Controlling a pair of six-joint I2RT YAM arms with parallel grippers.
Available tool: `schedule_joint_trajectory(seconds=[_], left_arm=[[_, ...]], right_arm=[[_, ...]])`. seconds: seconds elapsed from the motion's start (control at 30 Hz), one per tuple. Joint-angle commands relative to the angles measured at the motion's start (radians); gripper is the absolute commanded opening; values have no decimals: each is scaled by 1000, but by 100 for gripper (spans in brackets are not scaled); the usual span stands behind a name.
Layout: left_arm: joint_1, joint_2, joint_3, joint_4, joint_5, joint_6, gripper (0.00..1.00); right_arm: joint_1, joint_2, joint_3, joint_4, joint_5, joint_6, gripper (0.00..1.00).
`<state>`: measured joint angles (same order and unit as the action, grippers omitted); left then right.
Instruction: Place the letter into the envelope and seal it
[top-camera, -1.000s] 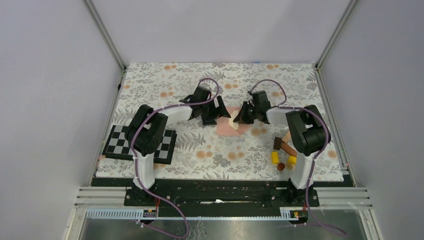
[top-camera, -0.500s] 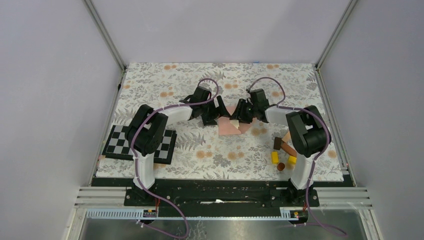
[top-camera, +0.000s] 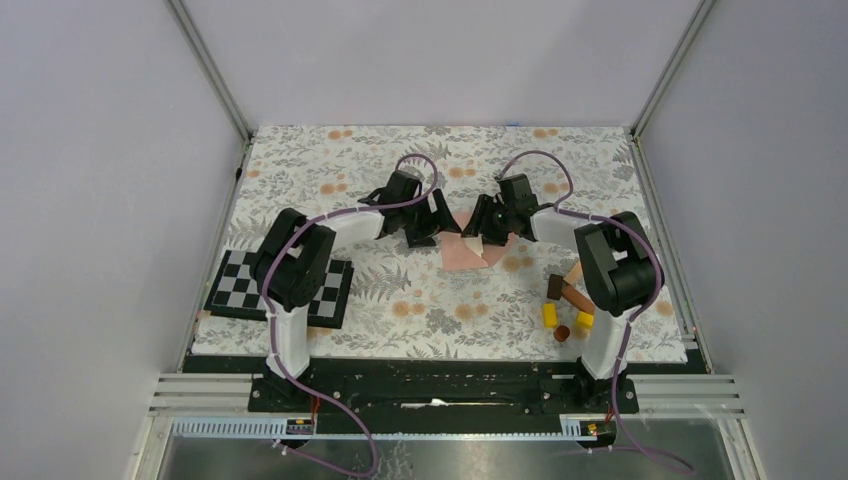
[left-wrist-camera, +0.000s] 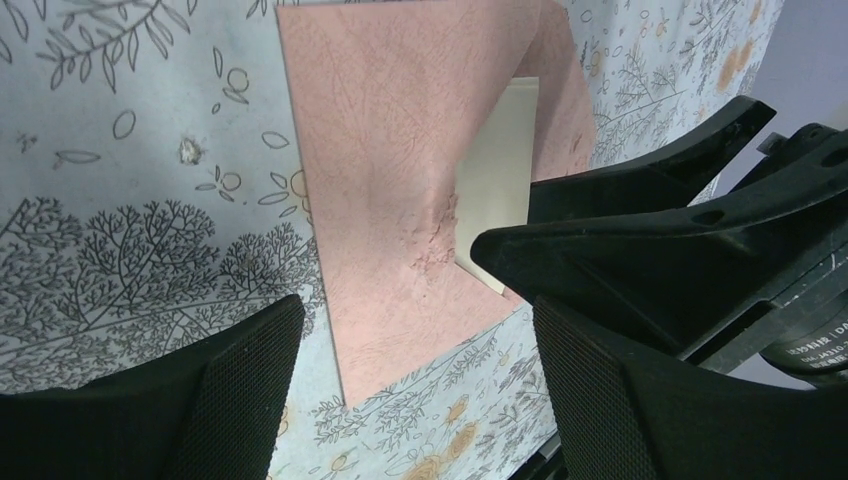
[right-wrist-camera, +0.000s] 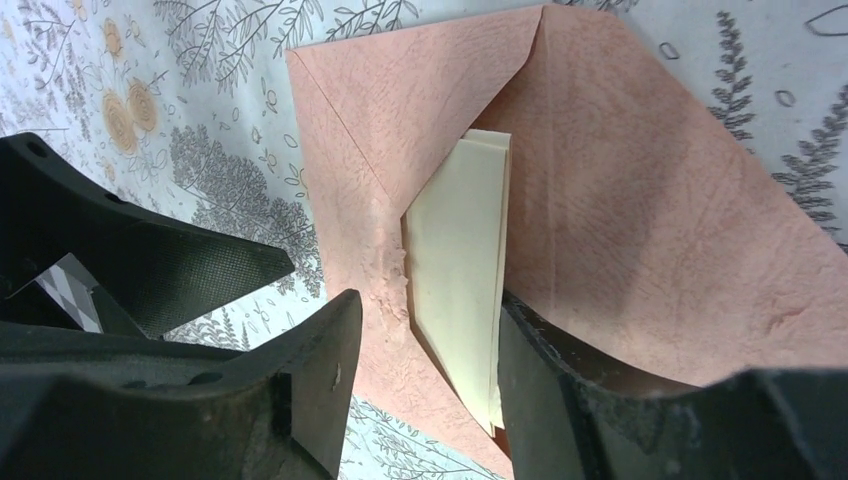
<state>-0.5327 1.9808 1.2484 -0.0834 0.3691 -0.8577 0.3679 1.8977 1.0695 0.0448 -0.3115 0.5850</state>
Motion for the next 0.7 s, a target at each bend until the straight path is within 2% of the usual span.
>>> schedule_joint_trajectory(seconds=[0.0,0.07,0.2,0.37,0.57,0.67], left_arm=[[8,27,57,62,28,11,82],[8,35,61,75,32,2,74],[7,55,77,67,20,-1,53],[3,76,76,78,17,-9,33],[-7,89,61,76,5,-19,22],[-7,99,64,19,-44,-7,16]], right_arm=[[-2,-37,23,-98,86,-20,60],[-2,-48,21,-106,100,-10,61],[-1,-49,31,-124,105,-1,59],[-1,-43,34,-129,104,0,56],[-1,-29,42,-128,101,-3,55],[-2,-42,41,-135,126,-10,56]])
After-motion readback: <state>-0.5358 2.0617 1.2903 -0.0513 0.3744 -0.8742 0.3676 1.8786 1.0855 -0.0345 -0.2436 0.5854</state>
